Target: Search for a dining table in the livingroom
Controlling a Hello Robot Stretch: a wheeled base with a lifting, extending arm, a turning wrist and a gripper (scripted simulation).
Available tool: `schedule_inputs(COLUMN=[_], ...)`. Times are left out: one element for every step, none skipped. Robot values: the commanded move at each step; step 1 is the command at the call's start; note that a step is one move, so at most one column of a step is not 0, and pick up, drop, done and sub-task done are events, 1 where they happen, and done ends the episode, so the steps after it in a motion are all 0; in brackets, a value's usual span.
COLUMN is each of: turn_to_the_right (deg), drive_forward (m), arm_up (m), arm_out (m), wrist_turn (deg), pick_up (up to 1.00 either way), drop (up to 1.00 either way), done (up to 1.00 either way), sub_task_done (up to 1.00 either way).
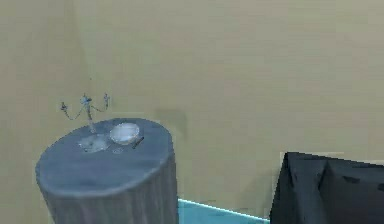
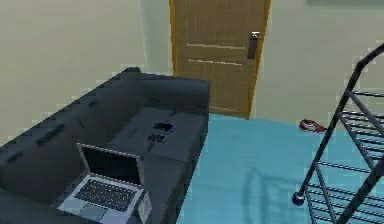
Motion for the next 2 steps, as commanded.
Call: schedule_inputs(turn_to_the_right=[-24.0,0.0], drive_forward=[0.0,0.0], arm_up=[0.0,0.0], arm_out=[0.0,0.0], wrist_turn=[0.0,0.0], pick_up=[0.0,0.0], drop=[0.0,0.0], done=[0.0,1.0], sub_task_done=[0.0,0.0])
